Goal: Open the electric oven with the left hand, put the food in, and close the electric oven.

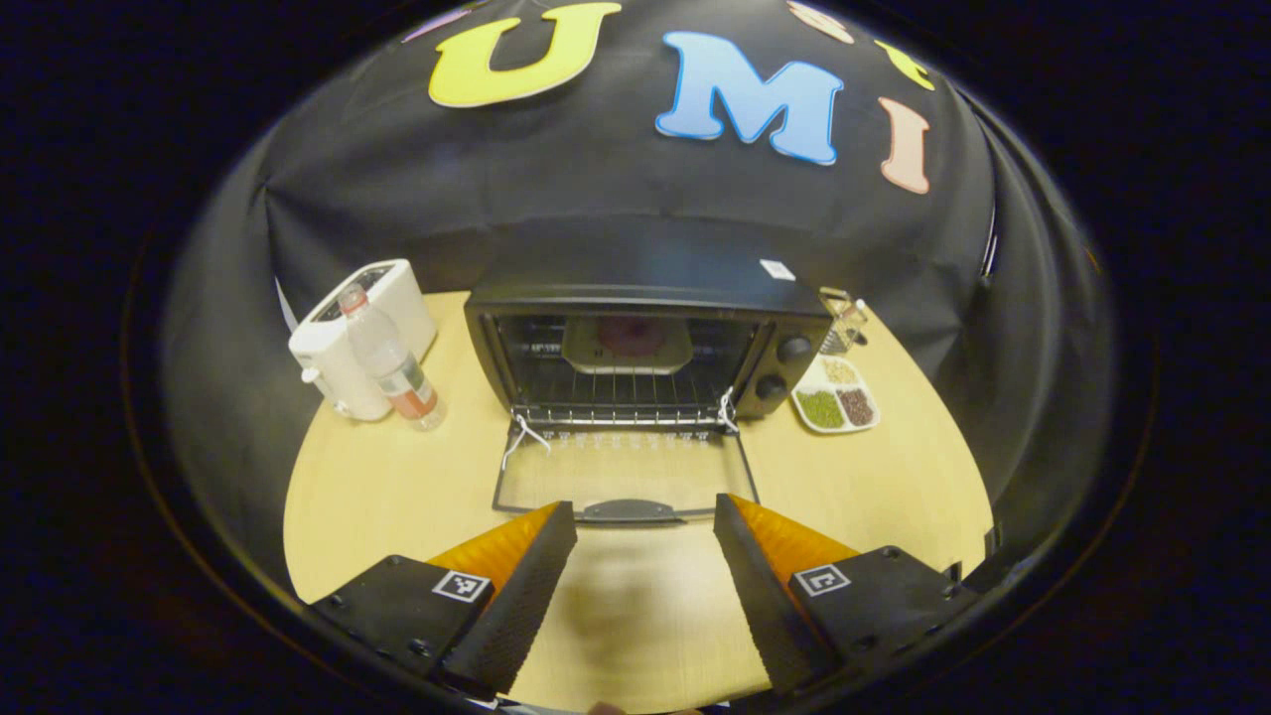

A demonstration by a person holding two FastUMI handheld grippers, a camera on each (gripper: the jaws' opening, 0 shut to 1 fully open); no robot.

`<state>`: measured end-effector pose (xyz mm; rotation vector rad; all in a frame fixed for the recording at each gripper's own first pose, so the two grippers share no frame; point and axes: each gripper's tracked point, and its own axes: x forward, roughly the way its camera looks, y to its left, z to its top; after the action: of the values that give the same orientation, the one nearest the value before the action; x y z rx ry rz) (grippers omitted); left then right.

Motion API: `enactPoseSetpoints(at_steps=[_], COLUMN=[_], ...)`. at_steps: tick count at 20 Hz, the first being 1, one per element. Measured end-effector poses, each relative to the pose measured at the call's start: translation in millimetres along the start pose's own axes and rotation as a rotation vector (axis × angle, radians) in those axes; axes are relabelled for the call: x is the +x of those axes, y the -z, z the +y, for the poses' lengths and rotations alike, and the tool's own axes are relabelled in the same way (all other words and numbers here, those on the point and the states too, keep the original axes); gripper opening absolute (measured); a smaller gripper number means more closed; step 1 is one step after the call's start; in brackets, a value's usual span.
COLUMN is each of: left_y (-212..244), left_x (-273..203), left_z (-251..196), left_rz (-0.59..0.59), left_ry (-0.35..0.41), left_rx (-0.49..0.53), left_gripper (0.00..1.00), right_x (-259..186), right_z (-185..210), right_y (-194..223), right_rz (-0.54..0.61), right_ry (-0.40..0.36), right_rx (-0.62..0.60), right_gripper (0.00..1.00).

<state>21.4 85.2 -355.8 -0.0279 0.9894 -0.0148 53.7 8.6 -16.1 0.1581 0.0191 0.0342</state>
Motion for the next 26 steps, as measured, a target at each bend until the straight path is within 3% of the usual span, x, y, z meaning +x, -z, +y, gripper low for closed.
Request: enactPoseSetpoints(at_steps=[2, 6, 7, 8, 11, 12, 15, 16, 17, 18, 20, 21, 22, 23, 24, 26], left_y=[14, 42, 50, 57, 74, 78, 82, 83, 85, 87, 90, 91, 93, 94, 95, 95], left_x=[12, 36, 43, 49, 72, 80, 98, 104, 108, 113, 121, 126, 131, 132, 135, 139], left_z=[0, -2, -1, 0, 4, 6, 10, 11, 13, 15, 16, 18, 17, 17, 19, 19], left_rz=[0.053, 0.169, 0.203, 0.232, 0.313, 0.337, 0.366, 0.375, 0.388, 0.4, 0.42, 0.427, 0.44, 0.446, 0.447, 0.445], left_ry=[-0.003, 0.001, -0.003, -0.005, -0.012, -0.016, -0.026, -0.027, -0.031, -0.034, -0.039, -0.044, -0.041, -0.043, -0.049, -0.051], left_rx=[0.003, 0.007, -0.002, -0.013, -0.036, -0.041, -0.031, -0.03, -0.029, -0.028, -0.027, -0.026, -0.025, -0.019, -0.001, 0.033], left_gripper=[0.92, 0.95, 0.91, 1.0, 1.0, 0.96, 0.99, 0.92, 0.99, 1.0, 0.92, 1.0, 0.96, 1.0, 0.95, 0.96], right_x=[0, -1, 0, 0, 1, 1, 4, 5, 5, 6, 9, 10, 11, 11, 11, 14], right_z=[-5, -16, -19, -22, -30, -32, -39, -39, -40, -40, -40, -39, -38, -37, -37, -36], right_y=[4, 12, 14, 17, 21, 22, 25, 26, 27, 27, 28, 28, 28, 29, 30, 30], right_rz=[0.011, 0.036, 0.041, 0.044, 0.057, 0.062, 0.073, 0.077, 0.078, 0.08, 0.081, 0.081, 0.084, 0.087, 0.089, 0.092], right_ry=[0.014, 0.04, 0.048, 0.054, 0.075, 0.08, 0.099, 0.101, 0.103, 0.107, 0.108, 0.107, 0.106, 0.107, 0.107, 0.108], right_rx=[-0.004, -0.01, -0.012, -0.012, -0.012, -0.013, -0.016, -0.019, -0.023, -0.027, -0.032, -0.035, -0.039, -0.043, -0.046, -0.045], right_gripper=[0.94, 0.95, 0.96, 0.96, 0.96, 0.96, 0.96, 0.96, 0.96, 0.96, 0.96, 0.96, 0.96, 0.96, 0.96, 0.96])
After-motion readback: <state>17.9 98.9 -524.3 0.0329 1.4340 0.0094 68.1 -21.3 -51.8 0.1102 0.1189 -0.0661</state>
